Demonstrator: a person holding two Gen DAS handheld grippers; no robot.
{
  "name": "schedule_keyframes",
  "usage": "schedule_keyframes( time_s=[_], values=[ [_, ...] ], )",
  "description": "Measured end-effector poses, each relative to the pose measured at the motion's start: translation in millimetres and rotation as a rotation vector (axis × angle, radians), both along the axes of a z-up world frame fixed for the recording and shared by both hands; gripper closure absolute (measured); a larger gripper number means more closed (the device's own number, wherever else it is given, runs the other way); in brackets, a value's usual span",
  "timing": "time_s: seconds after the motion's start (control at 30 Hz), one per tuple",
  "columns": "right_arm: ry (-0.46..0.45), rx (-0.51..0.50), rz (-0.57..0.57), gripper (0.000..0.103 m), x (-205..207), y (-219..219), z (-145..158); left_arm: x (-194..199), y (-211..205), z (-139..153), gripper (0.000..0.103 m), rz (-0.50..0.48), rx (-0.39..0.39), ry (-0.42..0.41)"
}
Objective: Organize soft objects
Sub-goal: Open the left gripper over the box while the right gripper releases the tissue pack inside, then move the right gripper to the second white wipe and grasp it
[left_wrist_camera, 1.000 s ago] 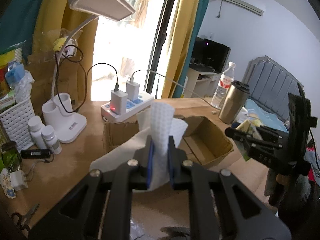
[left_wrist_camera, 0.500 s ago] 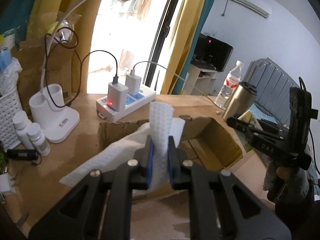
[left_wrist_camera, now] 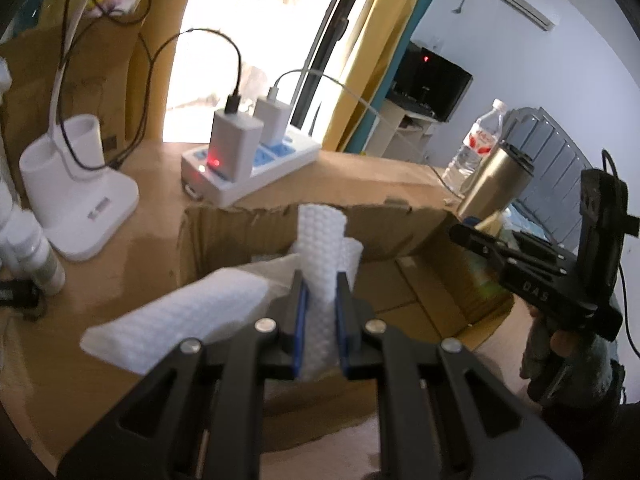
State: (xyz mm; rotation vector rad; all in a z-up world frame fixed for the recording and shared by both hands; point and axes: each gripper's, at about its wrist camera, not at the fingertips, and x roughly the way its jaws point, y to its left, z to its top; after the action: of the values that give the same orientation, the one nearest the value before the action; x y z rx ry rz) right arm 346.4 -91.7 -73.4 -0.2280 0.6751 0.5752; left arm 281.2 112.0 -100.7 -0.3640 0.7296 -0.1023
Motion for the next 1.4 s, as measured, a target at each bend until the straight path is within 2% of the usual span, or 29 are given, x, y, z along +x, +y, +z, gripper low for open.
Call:
schedule_keyframes(
  time_s=[0.13,0.2,0.27,0.4,0.43,0.47,0.6,0.63,0.67,0.73,1.0,1.4],
  values=[
    [0.021,0.007,-0.022,0.07,6.5,-2.6,-3.8,7.4,-0.1,-3.3,0.09,-0.013,-0.001,0.013],
    [0.027,0.007,-0.028,0.061,7.5,-2.7,-4.5,8.8,-0.8,-4.2,0.09,-0.016,0.0,0.015],
    [0.029,0.012,-0.024,0.056,6.5,-2.7,-3.9,9.2,-1.2,-3.7,0.088,-0.017,0.006,0.016],
    [0.023,0.027,-0.01,0.054,2.3,-4.0,-0.8,6.9,-4.7,2.8,0.088,-0.01,0.036,0.014],
    [0.022,0.028,-0.009,0.054,1.3,-5.0,0.1,5.4,-5.7,5.6,0.085,-0.009,0.045,0.014],
    [0.018,0.031,-0.008,0.054,-0.4,-5.6,1.9,3.7,-7.1,8.9,0.078,-0.008,0.055,0.013],
    [0.005,0.047,-0.008,0.052,-8.0,-8.8,9.7,-5.5,-13.9,23.6,0.069,-0.008,0.096,-0.014],
    [0.002,0.05,-0.009,0.052,-10.1,-10.1,11.4,-8.5,-15.6,27.2,0.063,-0.011,0.101,-0.021],
    [-0.001,0.053,-0.009,0.052,-12.6,-11.5,13.1,-11.3,-16.3,29.8,0.05,-0.012,0.101,-0.028],
    [-0.006,0.057,-0.01,0.052,-18.0,-13.7,16.8,-19.8,-16.6,35.6,0.042,-0.005,0.088,-0.049],
    [-0.025,0.064,-0.008,0.045,-47.3,-23.3,28.1,-48.5,-20.5,52.4,0.041,0.005,0.089,-0.092],
    [-0.013,0.058,-0.023,0.041,-86.8,-40.5,28.6,-83.4,-34.7,57.8,0.041,-0.011,0.086,-0.109]
  ],
)
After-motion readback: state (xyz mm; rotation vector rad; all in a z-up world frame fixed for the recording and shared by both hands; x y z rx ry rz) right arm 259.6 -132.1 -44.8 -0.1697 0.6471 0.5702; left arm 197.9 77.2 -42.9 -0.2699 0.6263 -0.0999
